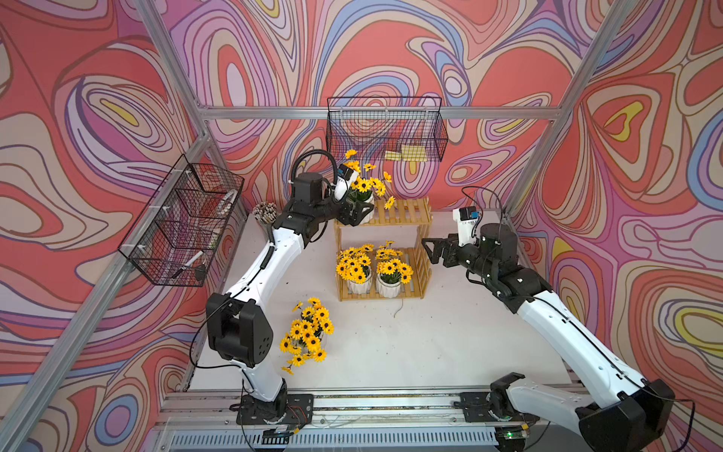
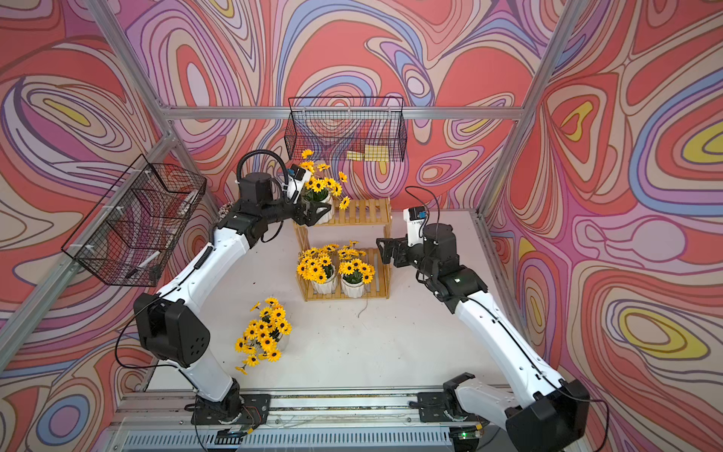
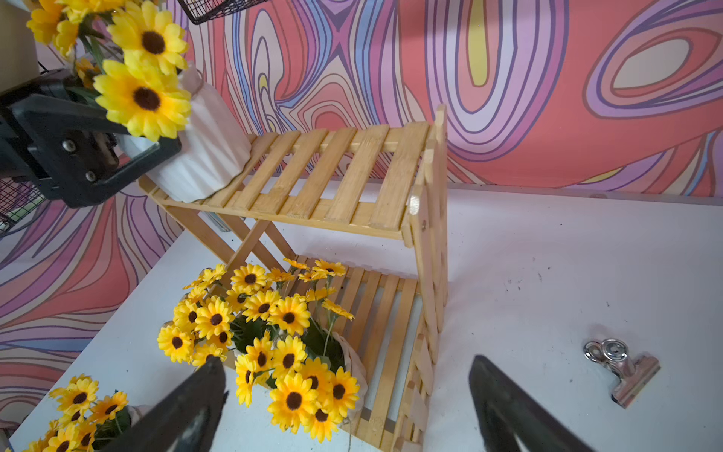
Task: Take the sunflower pots off the shelves
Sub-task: Pick up the sunflower pot from the shelf.
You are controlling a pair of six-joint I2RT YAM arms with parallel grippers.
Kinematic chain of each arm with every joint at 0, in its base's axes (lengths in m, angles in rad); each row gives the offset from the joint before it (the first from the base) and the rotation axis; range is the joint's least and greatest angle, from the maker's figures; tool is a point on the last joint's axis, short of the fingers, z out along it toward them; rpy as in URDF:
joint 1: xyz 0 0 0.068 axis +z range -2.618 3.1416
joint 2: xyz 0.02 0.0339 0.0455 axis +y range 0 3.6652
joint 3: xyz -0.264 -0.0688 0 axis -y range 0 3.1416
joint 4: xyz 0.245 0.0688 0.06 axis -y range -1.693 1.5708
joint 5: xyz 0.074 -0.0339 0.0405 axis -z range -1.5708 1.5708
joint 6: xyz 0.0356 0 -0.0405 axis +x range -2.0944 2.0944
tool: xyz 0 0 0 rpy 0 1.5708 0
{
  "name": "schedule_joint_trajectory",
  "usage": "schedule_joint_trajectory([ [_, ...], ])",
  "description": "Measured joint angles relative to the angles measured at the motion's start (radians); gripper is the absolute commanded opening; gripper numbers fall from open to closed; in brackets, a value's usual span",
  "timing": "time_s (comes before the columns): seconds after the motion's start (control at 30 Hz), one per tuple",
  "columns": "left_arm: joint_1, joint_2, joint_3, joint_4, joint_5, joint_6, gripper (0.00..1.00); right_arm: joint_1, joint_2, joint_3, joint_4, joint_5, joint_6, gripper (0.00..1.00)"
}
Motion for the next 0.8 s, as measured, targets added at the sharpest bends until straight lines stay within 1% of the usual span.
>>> schedule_joint_trajectory([
  [0.23, 0.000, -0.003, -0.018, 0.026, 0.007, 0.011, 0.69, 0.000, 0.000, 0.000, 0.000, 0.000, 0.000, 0.98],
  [0.33, 0.000, -0.011, -0.029, 0.032, 0.008, 0.016, 0.62, 0.000, 0.000, 0.000, 0.000, 0.000, 0.000, 0.98],
  [0.43, 0.000, -0.016, -0.040, 0.041, 0.008, 0.016, 0.44, 0.000, 0.000, 0.000, 0.000, -0.002, 0.000, 0.98],
  [0.47, 0.000, -0.016, -0.042, 0.045, 0.010, 0.016, 0.40, 0.000, 0.000, 0.000, 0.000, -0.003, 0.000, 0.98],
  [0.53, 0.000, -0.018, -0.045, 0.048, 0.011, 0.016, 0.26, 0.000, 0.002, 0.000, 0.000, -0.005, 0.000, 0.98],
  [0.57, 0.000, -0.019, -0.045, 0.048, 0.011, 0.016, 0.20, 0.000, 0.003, 0.000, 0.000, -0.006, 0.000, 0.98],
  [0.63, 0.000, -0.019, -0.045, 0.048, 0.012, 0.016, 0.02, 0.000, 0.007, 0.000, 0.000, -0.006, 0.000, 0.98],
  [0.67, 0.000, -0.019, -0.045, 0.048, 0.012, 0.016, 0.00, 0.000, 0.008, 0.000, 0.000, -0.006, 0.000, 0.98],
  [0.8, 0.000, -0.019, -0.045, 0.048, 0.013, 0.015, 0.00, 0.000, 0.012, -0.001, 0.000, -0.006, 0.000, 0.98],
])
